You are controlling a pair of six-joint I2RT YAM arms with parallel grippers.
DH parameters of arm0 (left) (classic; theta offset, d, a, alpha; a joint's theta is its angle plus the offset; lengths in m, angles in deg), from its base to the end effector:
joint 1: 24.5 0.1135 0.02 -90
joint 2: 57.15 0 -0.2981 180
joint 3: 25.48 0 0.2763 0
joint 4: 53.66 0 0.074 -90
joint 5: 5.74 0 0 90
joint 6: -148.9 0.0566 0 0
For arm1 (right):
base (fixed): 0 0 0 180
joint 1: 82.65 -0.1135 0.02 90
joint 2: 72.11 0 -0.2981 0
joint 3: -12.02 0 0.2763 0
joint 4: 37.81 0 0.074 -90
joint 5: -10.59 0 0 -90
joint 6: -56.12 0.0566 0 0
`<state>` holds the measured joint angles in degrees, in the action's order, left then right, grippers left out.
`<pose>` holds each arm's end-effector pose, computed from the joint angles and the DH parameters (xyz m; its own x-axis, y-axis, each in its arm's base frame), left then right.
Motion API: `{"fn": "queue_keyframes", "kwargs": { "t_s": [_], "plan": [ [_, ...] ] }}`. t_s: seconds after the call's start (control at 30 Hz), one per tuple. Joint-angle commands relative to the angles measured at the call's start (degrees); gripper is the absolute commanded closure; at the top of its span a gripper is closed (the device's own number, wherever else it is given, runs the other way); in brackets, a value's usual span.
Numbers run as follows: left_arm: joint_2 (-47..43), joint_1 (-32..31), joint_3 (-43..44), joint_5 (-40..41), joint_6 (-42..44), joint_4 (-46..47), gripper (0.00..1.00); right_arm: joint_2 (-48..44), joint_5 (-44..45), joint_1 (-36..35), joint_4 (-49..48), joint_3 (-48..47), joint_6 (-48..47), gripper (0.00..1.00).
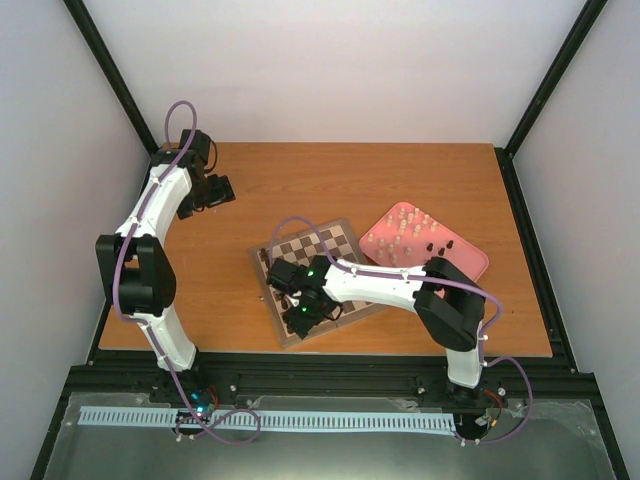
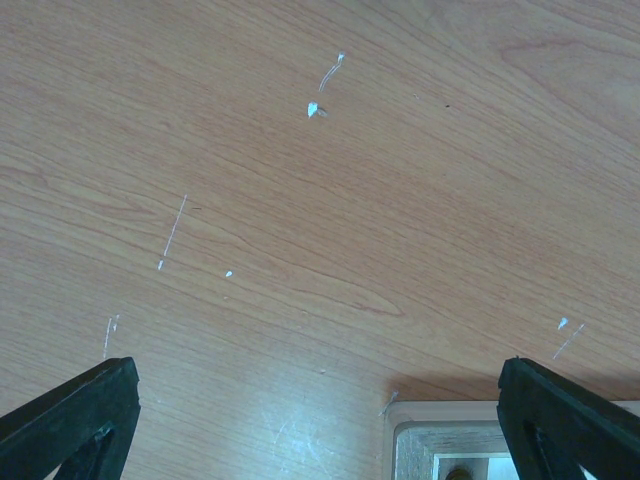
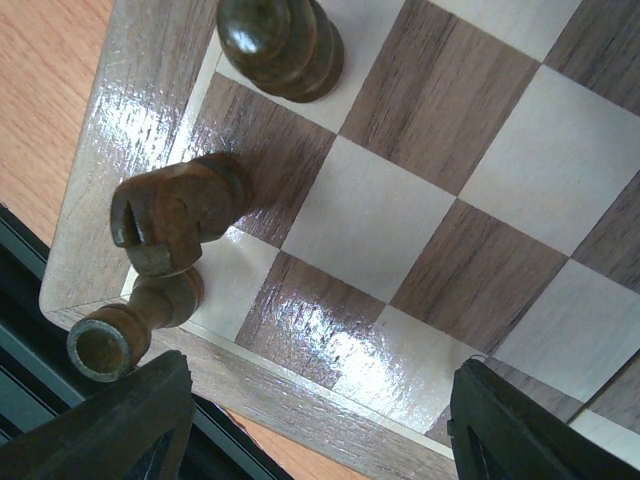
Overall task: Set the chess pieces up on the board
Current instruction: Pick up the chess piece from the storage box.
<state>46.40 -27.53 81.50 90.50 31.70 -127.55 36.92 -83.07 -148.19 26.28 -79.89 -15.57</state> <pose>0.4090 -0.0155 0.2971 -0.8444 -0.4103 -0.3443 -0.4157 0.9074 -0.0618 0.1628 0.3667 0.1850 -0.6751 -0.7270 -0.1253 -0.7377 0.6665 0.1079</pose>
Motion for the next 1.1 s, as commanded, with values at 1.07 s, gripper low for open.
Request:
{"fn": "queue_keyframes", "kwargs": {
  "t_s": [1.07],
  "plan": [
    [-0.9, -0.4, 7.0, -0.1, 0.4, -3.5, 0.0, -13.6, 16.6, 26.1, 15.7, -5.4, 2.6, 0.0]
  ]
}}
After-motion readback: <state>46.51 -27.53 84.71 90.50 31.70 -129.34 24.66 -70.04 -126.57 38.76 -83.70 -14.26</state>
